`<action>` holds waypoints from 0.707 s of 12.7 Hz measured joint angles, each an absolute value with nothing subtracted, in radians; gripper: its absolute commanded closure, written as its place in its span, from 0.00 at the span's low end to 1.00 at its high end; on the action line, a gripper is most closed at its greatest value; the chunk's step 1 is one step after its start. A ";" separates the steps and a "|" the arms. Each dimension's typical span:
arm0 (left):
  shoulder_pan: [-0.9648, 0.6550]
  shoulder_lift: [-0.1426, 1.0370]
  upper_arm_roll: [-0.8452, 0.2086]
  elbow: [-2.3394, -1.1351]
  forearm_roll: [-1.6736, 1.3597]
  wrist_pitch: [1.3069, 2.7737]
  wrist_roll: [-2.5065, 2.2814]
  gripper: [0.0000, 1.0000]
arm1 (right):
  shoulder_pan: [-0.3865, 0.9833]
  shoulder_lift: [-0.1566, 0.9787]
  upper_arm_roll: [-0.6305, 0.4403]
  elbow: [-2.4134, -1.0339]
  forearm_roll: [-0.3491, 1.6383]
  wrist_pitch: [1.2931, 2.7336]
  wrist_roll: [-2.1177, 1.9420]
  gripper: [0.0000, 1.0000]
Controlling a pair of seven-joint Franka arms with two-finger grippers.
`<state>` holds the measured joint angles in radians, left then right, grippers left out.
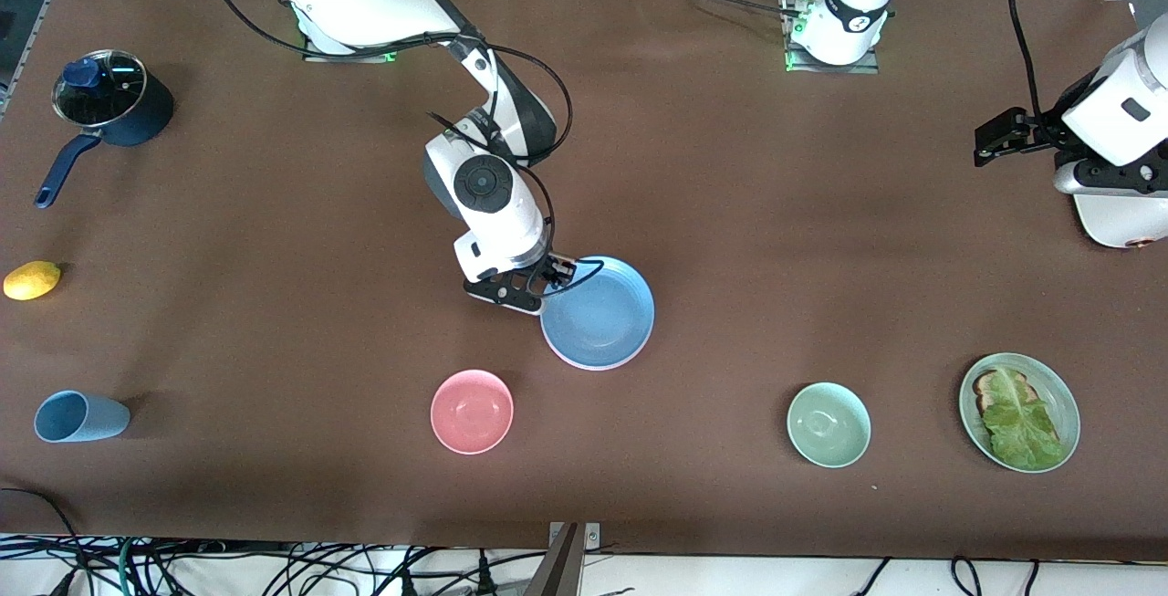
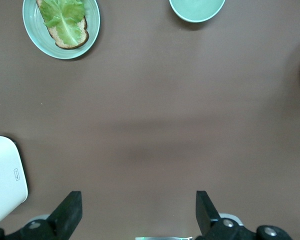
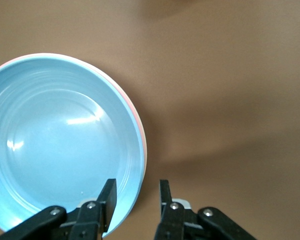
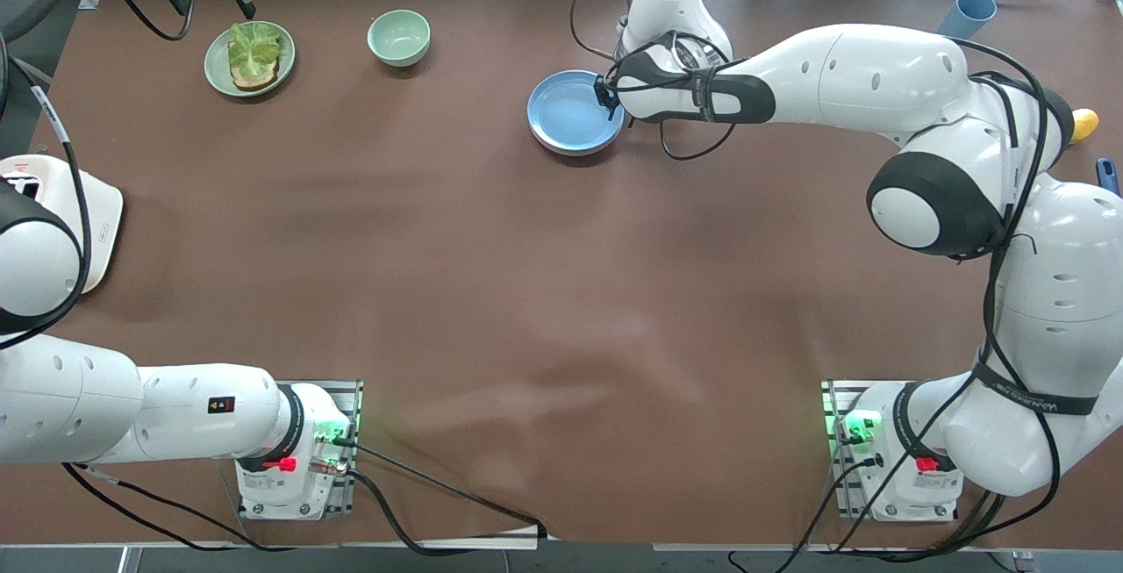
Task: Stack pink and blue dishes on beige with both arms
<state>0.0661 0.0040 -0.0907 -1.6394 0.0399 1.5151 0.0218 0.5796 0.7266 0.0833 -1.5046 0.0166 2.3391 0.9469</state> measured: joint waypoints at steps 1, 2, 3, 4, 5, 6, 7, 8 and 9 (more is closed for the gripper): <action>0.066 0.004 -0.091 -1.639 0.040 1.515 0.022 0.00 | 0.579 0.726 0.077 -1.500 0.015 2.338 0.945 0.30; 0.066 0.004 -0.091 -1.639 0.040 1.515 0.022 0.00 | 0.578 0.722 0.065 -1.492 0.009 2.327 0.939 0.17; 0.066 0.004 -0.091 -1.639 0.040 1.515 0.022 0.00 | 0.576 0.713 0.047 -1.485 -0.003 2.300 0.921 0.00; 0.066 0.004 -0.091 -1.639 0.040 1.515 0.022 0.00 | 0.574 0.699 0.027 -1.477 -0.010 2.260 0.894 0.00; 0.066 0.004 -0.091 -1.639 0.040 1.515 0.022 0.00 | 0.573 0.679 0.002 -1.472 -0.011 2.220 0.850 0.00; 0.066 0.004 -0.091 -1.639 0.040 1.515 0.022 0.00 | 0.572 0.652 -0.028 -1.469 -0.011 2.179 0.795 0.00; 0.066 0.004 -0.091 -1.639 0.040 1.515 0.022 0.00 | 0.570 0.626 -0.061 -1.468 -0.011 2.136 0.743 0.00; 0.066 0.004 -0.091 -1.639 0.040 1.515 0.022 0.00 | 0.568 0.599 -0.101 -1.467 -0.011 2.090 0.686 0.00; 0.066 0.004 -0.091 -1.639 0.040 1.515 0.022 0.00 | 0.563 0.571 -0.142 -1.465 -0.010 2.042 0.617 0.00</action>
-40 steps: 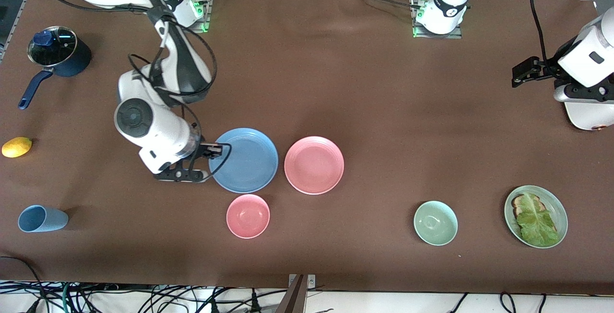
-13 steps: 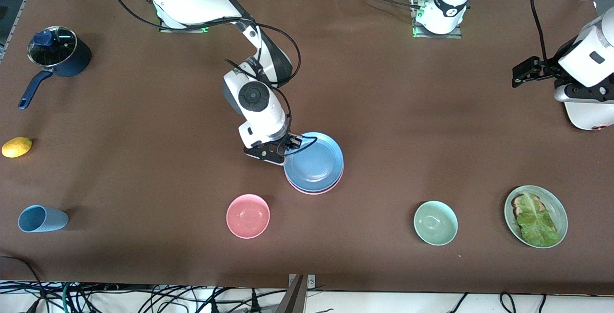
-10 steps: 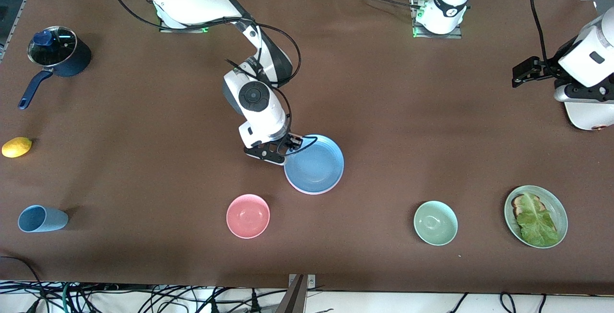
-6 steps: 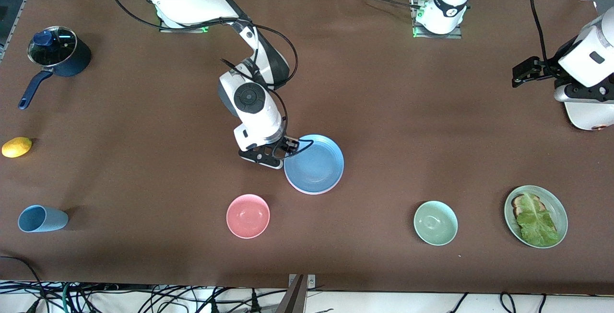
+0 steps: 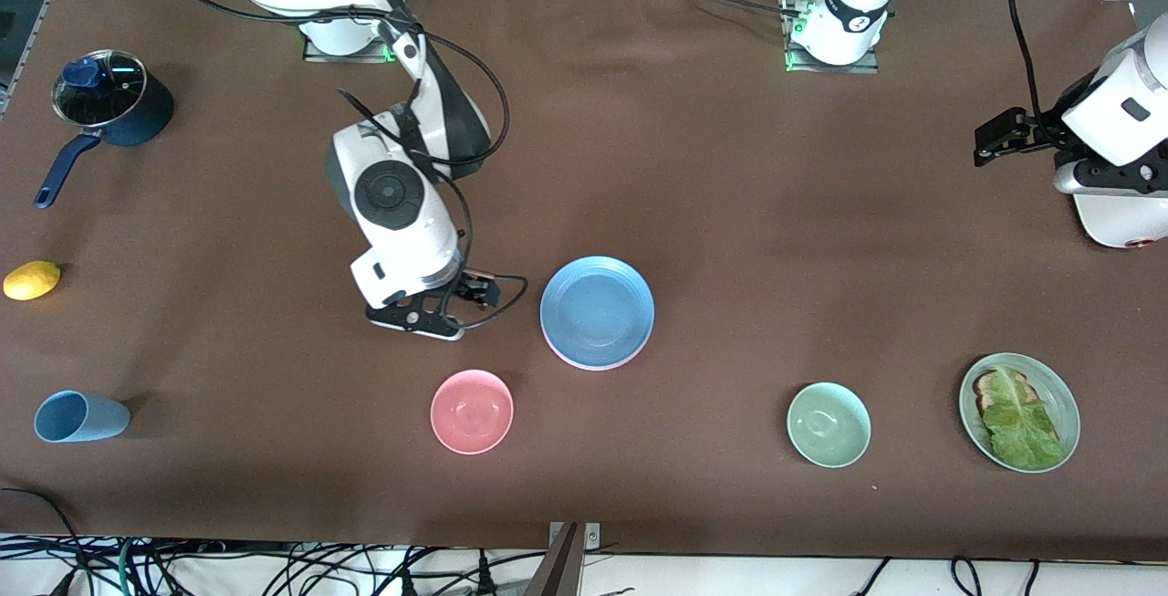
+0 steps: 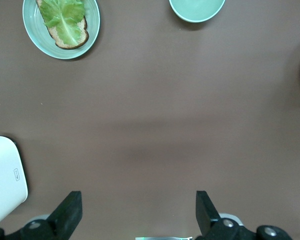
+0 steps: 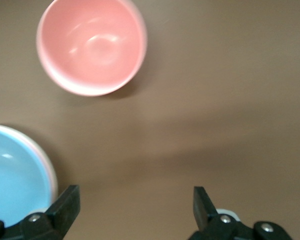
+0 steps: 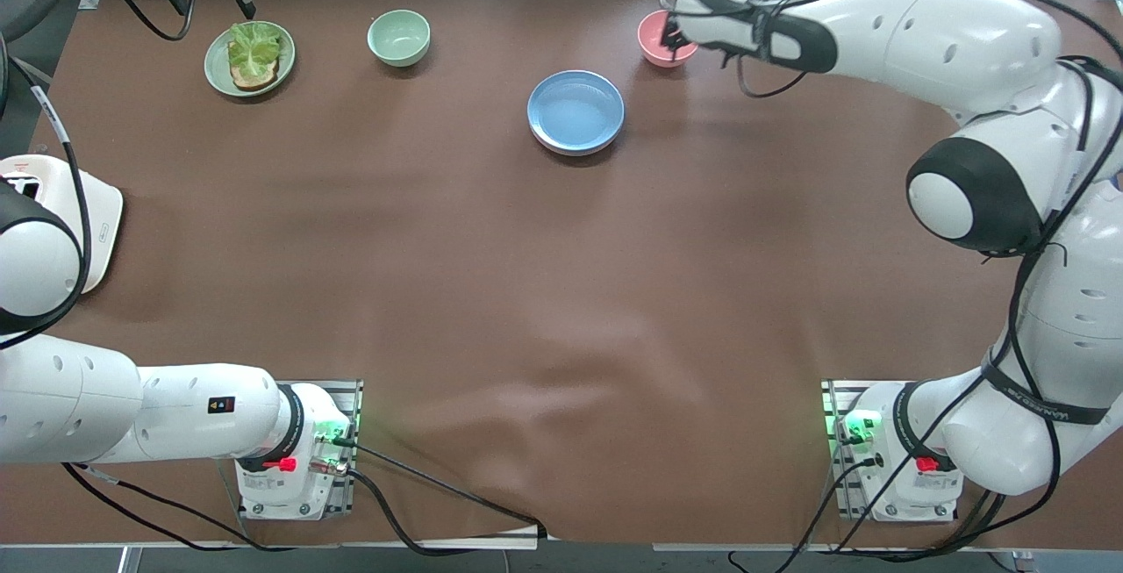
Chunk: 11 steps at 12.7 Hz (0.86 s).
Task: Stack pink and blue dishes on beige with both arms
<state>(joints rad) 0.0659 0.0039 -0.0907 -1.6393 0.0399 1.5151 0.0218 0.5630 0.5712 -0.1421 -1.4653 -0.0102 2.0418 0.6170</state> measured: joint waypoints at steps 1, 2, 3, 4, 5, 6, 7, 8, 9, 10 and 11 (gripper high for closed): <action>0.066 0.004 -0.091 -1.639 0.040 1.515 0.022 0.00 | 0.552 0.540 -0.176 -1.464 -0.007 1.983 0.539 0.00; 0.066 0.004 -0.091 -1.639 0.040 1.515 0.022 0.00 | 0.535 0.506 -0.202 -1.463 0.000 1.917 0.463 0.00; 0.066 0.004 -0.091 -1.639 0.040 1.515 0.022 0.00 | 0.513 0.468 -0.224 -1.462 0.007 1.843 0.385 0.00; 0.066 0.004 -0.091 -1.639 0.040 1.515 0.022 0.00 | 0.494 0.430 -0.241 -1.461 0.011 1.783 0.324 0.00; 0.066 0.004 -0.091 -1.639 0.040 1.515 0.022 0.00 | 0.482 0.392 -0.257 -1.461 0.014 1.734 0.281 0.00; 0.066 0.004 -0.091 -1.639 0.040 1.515 0.022 0.00 | 0.478 0.358 -0.272 -1.461 0.015 1.697 0.259 0.00; 0.066 0.004 -0.091 -1.639 0.040 1.515 0.022 0.00 | 0.478 0.330 -0.284 -1.461 0.015 1.675 0.252 0.00; 0.066 0.004 -0.091 -1.639 0.040 1.515 0.022 0.00 | 0.472 0.313 -0.289 -1.462 0.016 1.668 0.252 0.00; 0.066 0.004 -0.091 -1.639 0.040 1.515 0.022 0.00 | 0.435 0.303 -0.267 -1.463 0.017 1.664 0.250 0.00; 0.066 0.004 -0.091 -1.639 0.040 1.515 0.022 0.00 | 0.349 0.296 -0.193 -1.463 0.017 1.662 0.245 0.00; 0.066 0.004 -0.091 -1.639 0.040 1.515 0.022 0.00 | 0.259 0.290 -0.113 -1.463 0.015 1.660 0.236 0.00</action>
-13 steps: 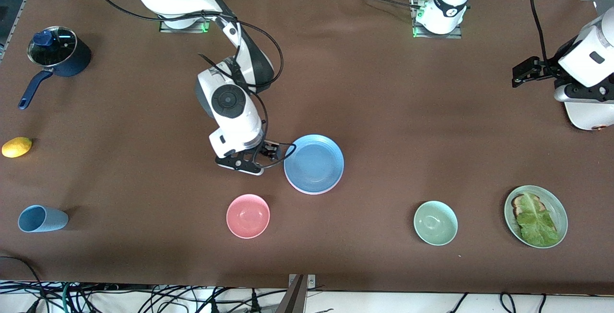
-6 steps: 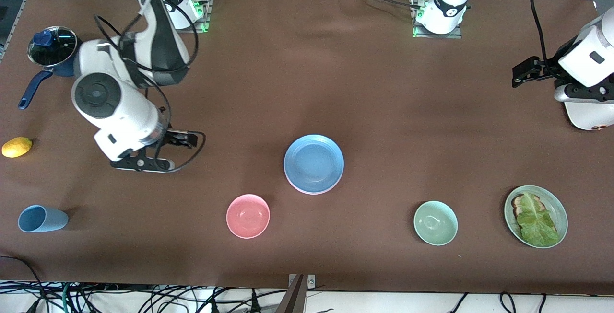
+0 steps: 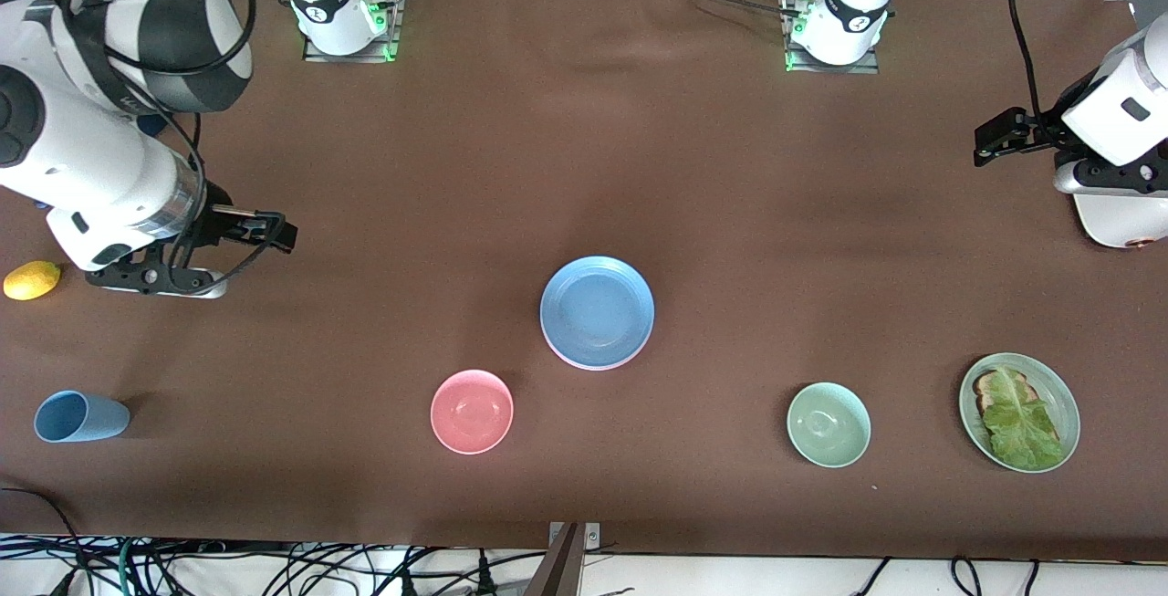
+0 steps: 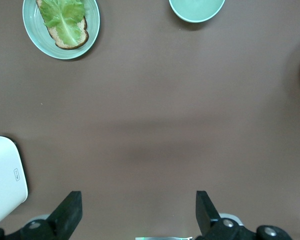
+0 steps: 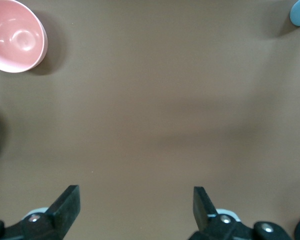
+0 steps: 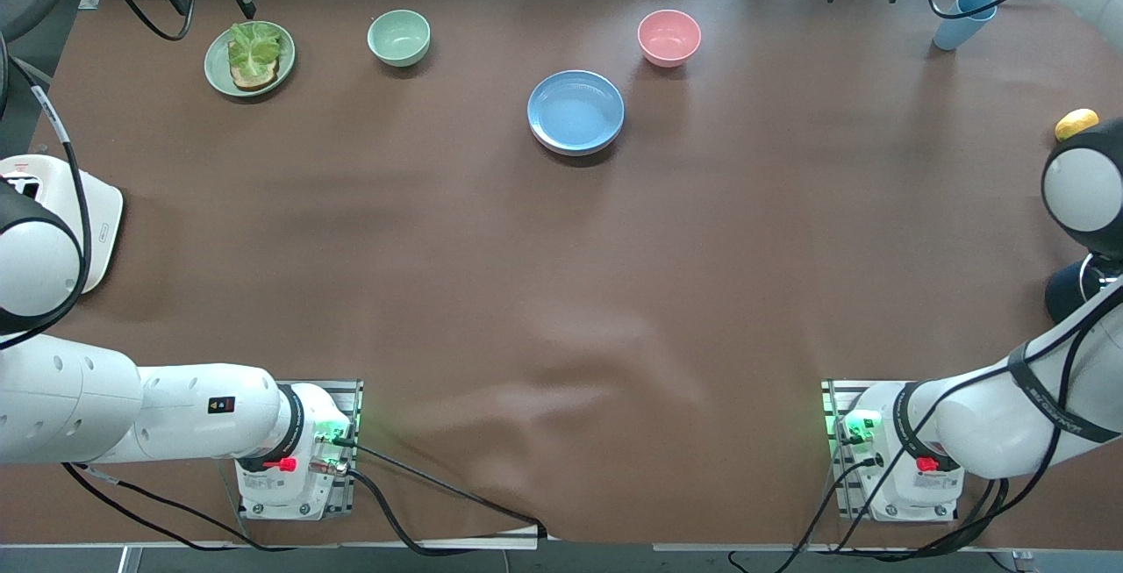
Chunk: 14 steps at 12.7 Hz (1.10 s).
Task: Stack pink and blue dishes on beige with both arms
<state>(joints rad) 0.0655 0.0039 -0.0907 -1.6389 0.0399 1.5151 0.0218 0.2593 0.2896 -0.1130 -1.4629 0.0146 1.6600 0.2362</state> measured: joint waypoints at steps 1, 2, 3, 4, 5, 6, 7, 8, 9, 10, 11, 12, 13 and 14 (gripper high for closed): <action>0.065 0.004 -0.091 -1.639 0.040 1.515 0.022 0.00 | 0.197 0.278 -0.062 -1.463 0.011 1.657 0.227 0.00; 0.065 0.004 -0.091 -1.639 0.040 1.515 0.022 0.00 | 0.160 0.260 -0.037 -1.463 0.010 1.648 0.216 0.00; 0.065 0.004 -0.091 -1.639 0.040 1.515 0.022 0.00 | 0.130 0.236 -0.016 -1.463 0.009 1.625 0.201 0.00; 0.065 0.004 -0.091 -1.639 0.040 1.515 0.022 0.00 | 0.093 0.212 0.014 -1.464 0.009 1.597 0.180 0.00; 0.065 0.004 -0.091 -1.639 0.040 1.515 0.022 0.00 | 0.065 0.191 0.037 -1.464 0.008 1.575 0.169 0.00; 0.065 0.004 -0.091 -1.639 0.040 1.515 0.022 0.00 | 0.051 0.175 0.047 -1.464 0.008 1.556 0.160 0.00; 0.065 0.004 -0.091 -1.639 0.040 1.515 0.022 0.00 | 0.047 0.165 0.052 -1.464 0.006 1.541 0.156 0.00; 0.065 0.004 -0.091 -1.639 0.040 1.515 0.022 0.00 | 0.046 0.162 0.056 -1.464 0.004 1.536 0.156 0.00; 0.065 0.004 -0.091 -1.639 0.040 1.515 0.022 0.00 | 0.046 0.163 0.059 -1.465 0.003 1.535 0.156 0.00; 0.065 0.004 -0.091 -1.639 0.040 1.515 0.022 0.00 | 0.046 0.163 0.060 -1.467 0.002 1.535 0.156 0.00; 0.065 0.004 -0.091 -1.639 0.040 1.515 0.022 0.00 | 0.046 0.163 0.060 -1.468 0.001 1.535 0.156 0.00; 0.065 0.004 -0.091 -1.639 0.040 1.515 0.022 0.00 | 0.045 0.163 0.060 -1.468 0.000 1.535 0.154 0.00; 0.065 0.004 -0.091 -1.639 0.040 1.515 0.022 0.00 | 0.044 0.163 0.060 -1.468 -0.003 1.535 0.145 0.00; 0.065 0.004 -0.091 -1.639 0.040 1.515 0.022 0.00 | 0.043 0.163 0.060 -1.468 -0.008 1.535 0.136 0.00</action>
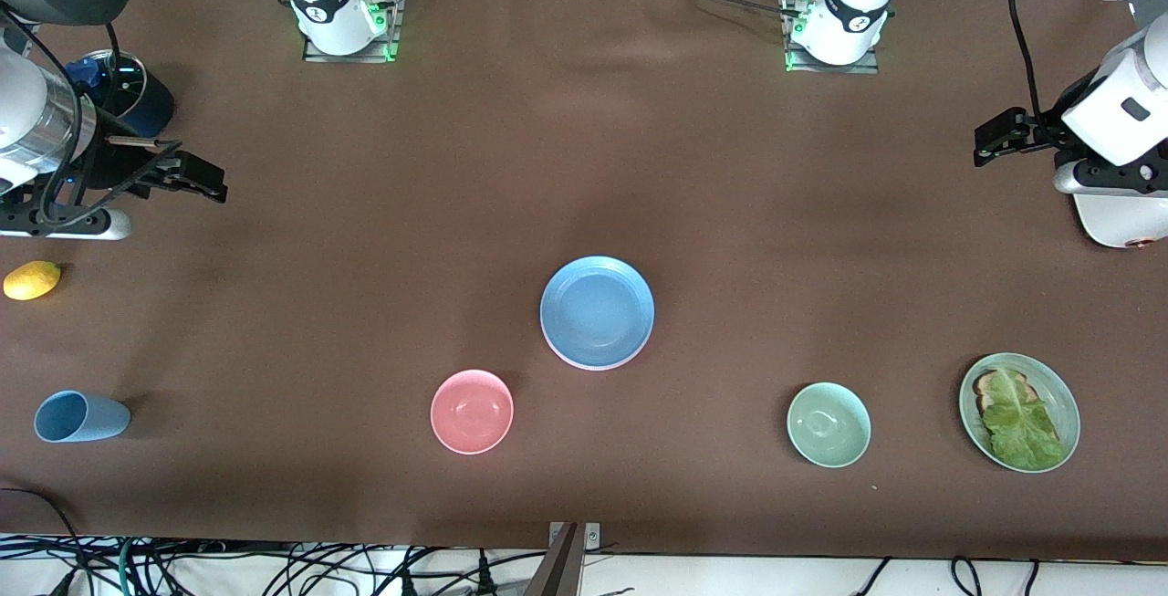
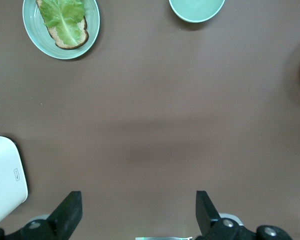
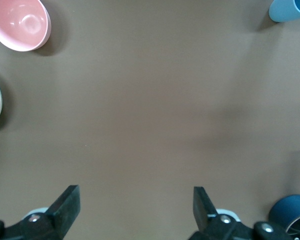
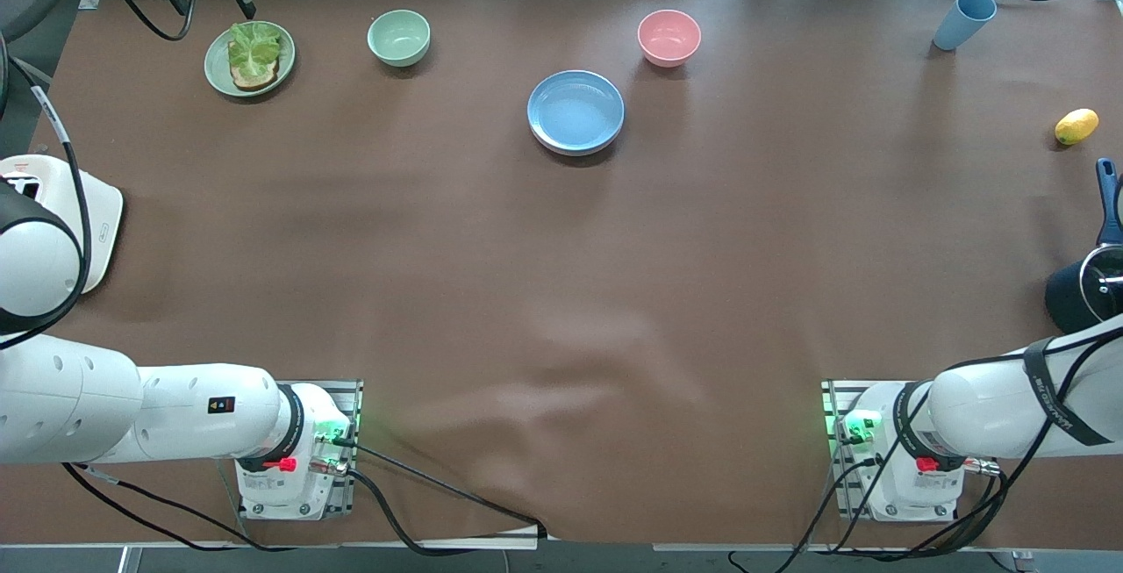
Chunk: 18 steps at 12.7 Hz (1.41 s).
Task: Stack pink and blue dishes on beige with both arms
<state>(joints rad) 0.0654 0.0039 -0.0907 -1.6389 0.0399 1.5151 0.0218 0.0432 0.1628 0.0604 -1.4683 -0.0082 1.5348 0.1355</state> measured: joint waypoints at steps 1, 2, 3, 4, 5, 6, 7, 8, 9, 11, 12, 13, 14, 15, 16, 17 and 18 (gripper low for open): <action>0.065 0.004 -0.091 -1.639 0.040 1.515 0.022 0.00 | 0.042 0.163 0.060 -1.468 -0.012 1.535 0.130 0.00; 0.065 0.004 -0.091 -1.639 0.040 1.515 0.022 0.00 | 0.040 0.163 0.058 -1.468 -0.013 1.535 0.124 0.00; 0.065 0.004 -0.091 -1.639 0.040 1.515 0.022 0.00 | 0.039 0.163 0.053 -1.468 -0.013 1.535 0.120 0.00; 0.065 0.004 -0.091 -1.639 0.040 1.515 0.022 0.00 | 0.037 0.163 0.043 -1.468 -0.013 1.535 0.117 0.00; 0.065 0.004 -0.091 -1.639 0.040 1.515 0.022 0.00 | 0.034 0.163 0.036 -1.469 -0.013 1.535 0.113 0.00; 0.065 0.004 -0.091 -1.639 0.040 1.515 0.022 0.00 | 0.030 0.163 0.033 -1.469 -0.013 1.535 0.109 0.00; 0.065 0.004 -0.091 -1.639 0.040 1.515 0.022 0.00 | 0.029 0.163 0.032 -1.469 -0.013 1.535 0.099 0.00; 0.065 0.004 -0.091 -1.639 0.040 1.515 0.022 0.00 | 0.029 0.163 0.033 -1.469 -0.013 1.535 0.089 0.00; 0.065 0.004 -0.091 -1.639 0.040 1.515 0.022 0.00 | 0.029 0.163 0.033 -1.469 -0.013 1.535 0.080 0.00; 0.065 0.004 -0.091 -1.639 0.040 1.515 0.022 0.00 | 0.029 0.163 0.033 -1.469 -0.013 1.535 0.073 0.00; 0.065 0.004 -0.091 -1.639 0.040 1.515 0.022 0.00 | 0.029 0.163 0.033 -1.469 -0.013 1.535 0.073 0.00; 0.065 0.004 -0.091 -1.639 0.040 1.515 0.022 0.00 | 0.029 0.163 0.033 -1.469 -0.013 1.535 0.073 0.00; 0.065 0.004 -0.091 -1.639 0.040 1.515 0.022 0.00 | 0.029 0.163 0.033 -1.470 -0.013 1.535 0.072 0.00; 0.065 0.004 -0.091 -1.639 0.040 1.515 0.022 0.00 | 0.029 0.163 0.033 -1.470 -0.013 1.535 0.072 0.00; 0.065 0.004 -0.091 -1.639 0.040 1.515 0.022 0.00 | 0.029 0.163 0.033 -1.470 -0.013 1.535 0.072 0.00; 0.065 0.004 -0.091 -1.639 0.040 1.515 0.022 0.00 | 0.029 0.163 0.033 -1.470 -0.013 1.535 0.071 0.00; 0.065 0.004 -0.091 -1.639 0.040 1.515 0.022 0.00 | 0.029 0.163 0.033 -1.470 -0.013 1.535 0.071 0.00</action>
